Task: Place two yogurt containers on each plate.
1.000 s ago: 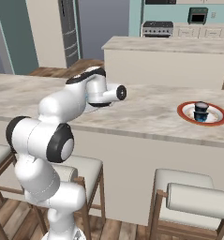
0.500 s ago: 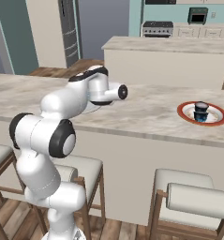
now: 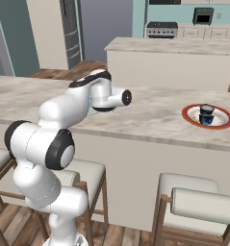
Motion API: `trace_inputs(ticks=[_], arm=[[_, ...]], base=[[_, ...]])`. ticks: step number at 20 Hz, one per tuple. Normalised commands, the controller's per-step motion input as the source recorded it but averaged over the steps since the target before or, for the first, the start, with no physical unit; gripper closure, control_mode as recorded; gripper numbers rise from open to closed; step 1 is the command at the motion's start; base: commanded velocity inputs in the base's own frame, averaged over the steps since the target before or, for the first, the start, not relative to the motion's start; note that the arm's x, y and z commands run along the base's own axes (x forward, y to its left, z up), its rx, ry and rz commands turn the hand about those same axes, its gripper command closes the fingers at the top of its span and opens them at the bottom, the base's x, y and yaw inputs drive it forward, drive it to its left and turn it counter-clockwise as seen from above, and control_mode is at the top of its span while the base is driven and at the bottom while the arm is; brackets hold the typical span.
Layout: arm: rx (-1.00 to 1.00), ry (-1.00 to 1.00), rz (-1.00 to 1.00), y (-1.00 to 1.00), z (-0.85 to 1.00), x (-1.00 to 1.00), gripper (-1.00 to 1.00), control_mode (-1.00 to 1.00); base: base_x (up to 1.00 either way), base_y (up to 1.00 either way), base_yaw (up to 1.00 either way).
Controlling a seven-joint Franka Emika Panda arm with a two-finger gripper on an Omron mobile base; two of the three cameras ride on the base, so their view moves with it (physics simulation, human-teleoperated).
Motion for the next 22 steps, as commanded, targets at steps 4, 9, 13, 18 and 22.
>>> trace_inputs(ticks=[4,9,13,18,22], arm=[[0.0,0.0,0.0,0.08,-0.37,0.02,1.0,-1.0],[0.0,-0.02,0.0,0.02,-0.36,0.07,1.0,-1.0],[0.0,0.0,0.0,0.01,-0.35,0.0,-1.0,-1.0],[0.0,0.0,0.0,-0.03,-0.22,0.0,-1.0,-1.0],[0.0,0.0,0.0,-0.2,-0.17,0.0,-1.0,-1.0]], base=[[0.0,0.0,0.0],[0.0,0.0,0.0],[0.0,0.0,0.0],[0.0,0.0,0.0],[0.0,0.0,0.0]])
